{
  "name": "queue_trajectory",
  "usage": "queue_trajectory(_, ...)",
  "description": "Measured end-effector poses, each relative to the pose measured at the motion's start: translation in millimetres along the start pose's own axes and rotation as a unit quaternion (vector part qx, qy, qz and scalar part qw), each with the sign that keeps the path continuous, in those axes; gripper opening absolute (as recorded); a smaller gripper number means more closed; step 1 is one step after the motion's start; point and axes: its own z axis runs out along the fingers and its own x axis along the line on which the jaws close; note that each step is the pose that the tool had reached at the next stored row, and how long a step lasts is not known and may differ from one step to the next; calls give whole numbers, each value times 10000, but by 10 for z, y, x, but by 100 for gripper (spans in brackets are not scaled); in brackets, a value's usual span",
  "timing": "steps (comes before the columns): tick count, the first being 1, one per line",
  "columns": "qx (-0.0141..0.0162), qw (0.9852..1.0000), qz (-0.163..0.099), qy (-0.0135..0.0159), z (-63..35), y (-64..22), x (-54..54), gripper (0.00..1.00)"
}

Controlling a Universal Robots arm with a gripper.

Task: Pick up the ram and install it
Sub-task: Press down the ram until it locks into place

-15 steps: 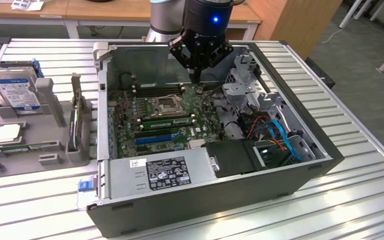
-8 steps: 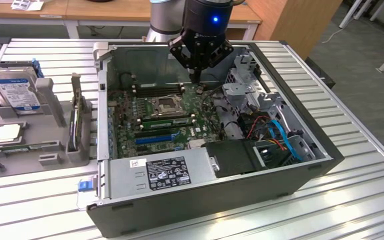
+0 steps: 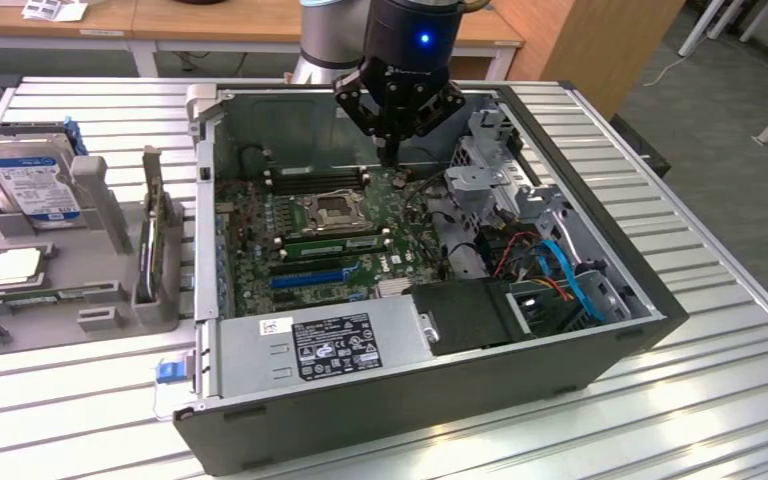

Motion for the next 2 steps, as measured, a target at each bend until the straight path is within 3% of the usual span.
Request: queue_trajectory(2, 0, 10000, 0, 0, 0, 0, 2, 11)
